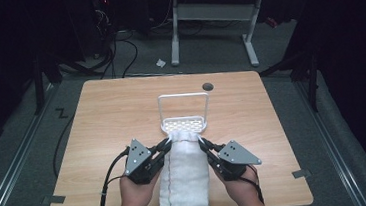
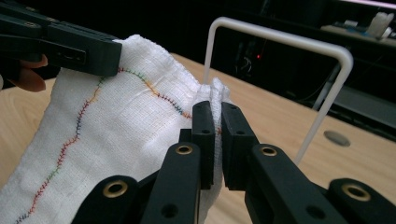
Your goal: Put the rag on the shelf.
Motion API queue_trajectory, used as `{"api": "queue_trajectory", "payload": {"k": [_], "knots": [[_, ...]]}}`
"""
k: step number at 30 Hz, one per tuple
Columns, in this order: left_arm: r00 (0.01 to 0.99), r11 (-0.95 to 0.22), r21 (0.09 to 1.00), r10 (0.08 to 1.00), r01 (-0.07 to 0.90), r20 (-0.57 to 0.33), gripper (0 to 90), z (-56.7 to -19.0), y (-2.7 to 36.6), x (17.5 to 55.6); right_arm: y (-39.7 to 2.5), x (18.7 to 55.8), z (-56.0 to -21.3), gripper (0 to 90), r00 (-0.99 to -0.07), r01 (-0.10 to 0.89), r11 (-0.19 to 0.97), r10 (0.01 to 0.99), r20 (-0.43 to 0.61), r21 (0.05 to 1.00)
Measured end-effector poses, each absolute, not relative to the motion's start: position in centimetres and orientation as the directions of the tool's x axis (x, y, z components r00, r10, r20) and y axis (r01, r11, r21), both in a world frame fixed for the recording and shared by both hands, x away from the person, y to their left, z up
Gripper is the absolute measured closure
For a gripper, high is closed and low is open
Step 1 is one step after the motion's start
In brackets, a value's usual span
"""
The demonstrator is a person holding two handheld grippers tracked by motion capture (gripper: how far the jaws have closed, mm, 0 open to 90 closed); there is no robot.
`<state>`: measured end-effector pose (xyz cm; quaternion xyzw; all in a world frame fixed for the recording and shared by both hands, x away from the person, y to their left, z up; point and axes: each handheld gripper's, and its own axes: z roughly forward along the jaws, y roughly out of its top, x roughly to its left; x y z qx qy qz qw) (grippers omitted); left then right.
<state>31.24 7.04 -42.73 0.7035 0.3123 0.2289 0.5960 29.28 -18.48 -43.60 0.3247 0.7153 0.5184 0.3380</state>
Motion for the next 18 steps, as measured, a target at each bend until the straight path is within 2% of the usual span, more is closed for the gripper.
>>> {"api": "queue_trajectory", "payload": {"k": [18], "knots": [[0.702, -0.034, 0.999, 0.712, 0.027, 0.005, 84.4, -35.6, 6.7, 33.3, -19.5, 31.3, -35.6, 85.6, -0.505, -0.047, 0.19, 0.842, -0.188, 0.981]]}}
